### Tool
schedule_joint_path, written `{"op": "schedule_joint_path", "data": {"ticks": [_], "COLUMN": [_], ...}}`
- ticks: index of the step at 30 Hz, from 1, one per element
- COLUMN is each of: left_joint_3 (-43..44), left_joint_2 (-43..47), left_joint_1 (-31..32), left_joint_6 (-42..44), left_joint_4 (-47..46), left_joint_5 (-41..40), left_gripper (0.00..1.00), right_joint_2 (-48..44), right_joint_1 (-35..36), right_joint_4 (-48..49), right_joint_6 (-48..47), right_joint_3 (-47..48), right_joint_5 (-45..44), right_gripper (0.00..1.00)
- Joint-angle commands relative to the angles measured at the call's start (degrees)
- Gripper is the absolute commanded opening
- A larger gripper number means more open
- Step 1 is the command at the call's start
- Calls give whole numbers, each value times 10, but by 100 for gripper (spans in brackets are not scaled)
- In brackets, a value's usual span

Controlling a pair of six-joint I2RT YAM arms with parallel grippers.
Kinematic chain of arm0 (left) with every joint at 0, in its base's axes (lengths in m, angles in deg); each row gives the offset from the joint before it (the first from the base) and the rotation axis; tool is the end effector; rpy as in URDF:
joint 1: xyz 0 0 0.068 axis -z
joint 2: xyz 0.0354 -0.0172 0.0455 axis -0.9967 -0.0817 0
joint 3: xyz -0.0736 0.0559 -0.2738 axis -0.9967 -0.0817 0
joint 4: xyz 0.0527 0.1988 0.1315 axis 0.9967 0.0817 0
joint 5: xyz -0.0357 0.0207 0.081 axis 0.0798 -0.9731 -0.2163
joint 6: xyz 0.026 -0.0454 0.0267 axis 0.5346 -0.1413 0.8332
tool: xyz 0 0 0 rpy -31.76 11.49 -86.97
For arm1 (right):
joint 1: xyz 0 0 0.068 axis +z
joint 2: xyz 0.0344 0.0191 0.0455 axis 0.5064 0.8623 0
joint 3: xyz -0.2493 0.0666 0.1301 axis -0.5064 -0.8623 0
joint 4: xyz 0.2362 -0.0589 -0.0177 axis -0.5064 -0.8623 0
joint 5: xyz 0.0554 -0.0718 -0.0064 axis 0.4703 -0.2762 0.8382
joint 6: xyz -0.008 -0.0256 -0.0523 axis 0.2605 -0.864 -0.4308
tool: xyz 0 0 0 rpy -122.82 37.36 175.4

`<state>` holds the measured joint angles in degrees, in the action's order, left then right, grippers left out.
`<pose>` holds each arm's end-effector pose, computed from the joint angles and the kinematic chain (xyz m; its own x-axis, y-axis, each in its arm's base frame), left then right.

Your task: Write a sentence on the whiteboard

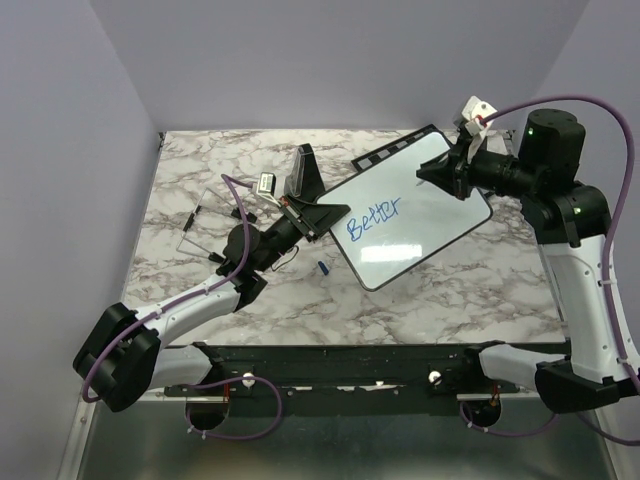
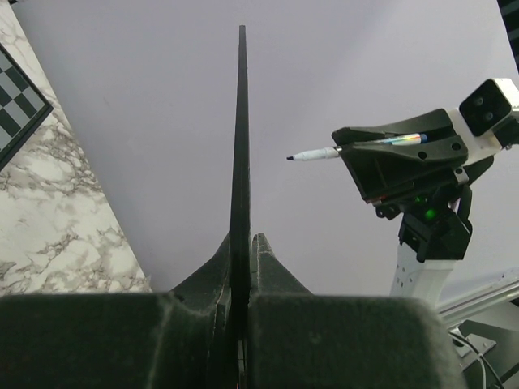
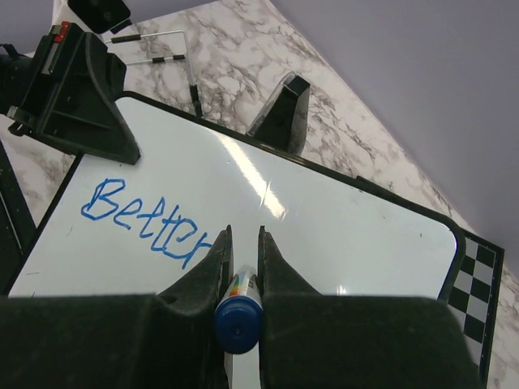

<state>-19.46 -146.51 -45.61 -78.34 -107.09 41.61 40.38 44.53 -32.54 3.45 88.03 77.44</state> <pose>0.1876 -0.1656 0.3324 -0.7051 -0.6753 -0.2163 0.3707 -0.0910 -0.9243 0.1746 0.0719 0.5015 0.0217 -0.2991 -0.9540 -0.8313 0.5246 -0.1833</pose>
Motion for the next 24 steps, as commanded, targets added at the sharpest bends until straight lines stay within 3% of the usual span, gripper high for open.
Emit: {"op": "schedule_joint_path", "data": {"ticks": [1,7,15,24], "left_joint_3": [20,21,33,40], "left_joint_2": [14,8,0,-6], "left_joint_1": [-6,-7,-7,-7], "left_joint_6": [-29,-34,-36,-36], "left_joint_4": [-47,-47,-46,-47], "left_joint_5": [20,28,38,42], "left_gripper": [0,0,0,0], "right_joint_2": [21,37,58,65], "right_joint_1": [-4,-7,-7,-7], "right_joint_4": [-1,11,19,40], "right_joint_6": [-7,-5,12,22], "right_joint_3": [27,35,38,31], "right_joint_5": [-10,-35,4,-52], "right_gripper": [1,0,1,1]}}
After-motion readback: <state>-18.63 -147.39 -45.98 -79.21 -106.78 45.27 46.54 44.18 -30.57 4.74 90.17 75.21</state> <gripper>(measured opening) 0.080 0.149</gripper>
